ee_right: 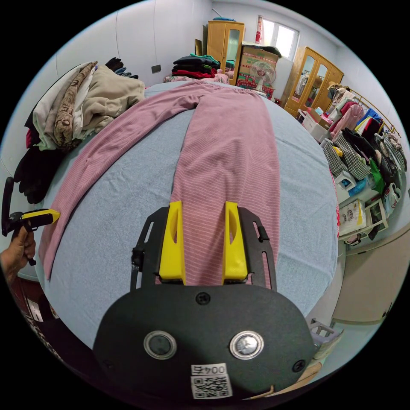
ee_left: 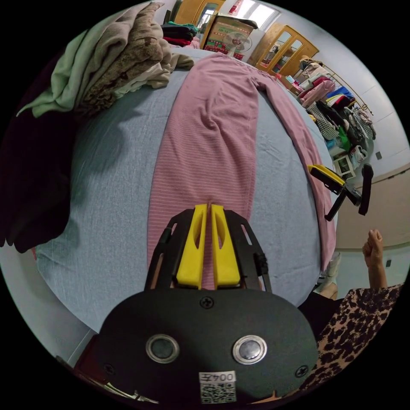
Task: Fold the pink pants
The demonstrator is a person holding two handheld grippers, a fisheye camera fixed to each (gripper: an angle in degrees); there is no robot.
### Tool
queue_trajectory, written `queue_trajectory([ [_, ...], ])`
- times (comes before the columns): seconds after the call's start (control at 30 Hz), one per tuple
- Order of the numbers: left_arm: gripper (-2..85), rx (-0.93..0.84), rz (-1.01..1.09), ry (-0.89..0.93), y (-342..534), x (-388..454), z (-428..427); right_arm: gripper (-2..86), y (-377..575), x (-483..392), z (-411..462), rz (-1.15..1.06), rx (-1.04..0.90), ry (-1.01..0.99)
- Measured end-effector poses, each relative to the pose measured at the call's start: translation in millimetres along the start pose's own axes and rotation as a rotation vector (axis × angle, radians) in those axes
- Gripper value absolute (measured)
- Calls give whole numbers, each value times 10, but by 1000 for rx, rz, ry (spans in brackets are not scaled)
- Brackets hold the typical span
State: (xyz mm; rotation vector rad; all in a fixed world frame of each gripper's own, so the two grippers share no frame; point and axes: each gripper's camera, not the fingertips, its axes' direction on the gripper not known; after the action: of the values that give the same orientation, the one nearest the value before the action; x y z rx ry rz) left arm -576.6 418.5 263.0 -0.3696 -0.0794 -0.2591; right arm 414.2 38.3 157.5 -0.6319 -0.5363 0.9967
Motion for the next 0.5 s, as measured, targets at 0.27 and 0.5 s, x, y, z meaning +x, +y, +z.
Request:
queue_trajectory([
  [0.27,14,-18,-17,25,-38,-68,-48,138,-25,-43,-37,0,0,0],
  [0.5,13,-16,-35,26,-29,-105,-98,138,-57,-83,-71,1,0,-1],
])
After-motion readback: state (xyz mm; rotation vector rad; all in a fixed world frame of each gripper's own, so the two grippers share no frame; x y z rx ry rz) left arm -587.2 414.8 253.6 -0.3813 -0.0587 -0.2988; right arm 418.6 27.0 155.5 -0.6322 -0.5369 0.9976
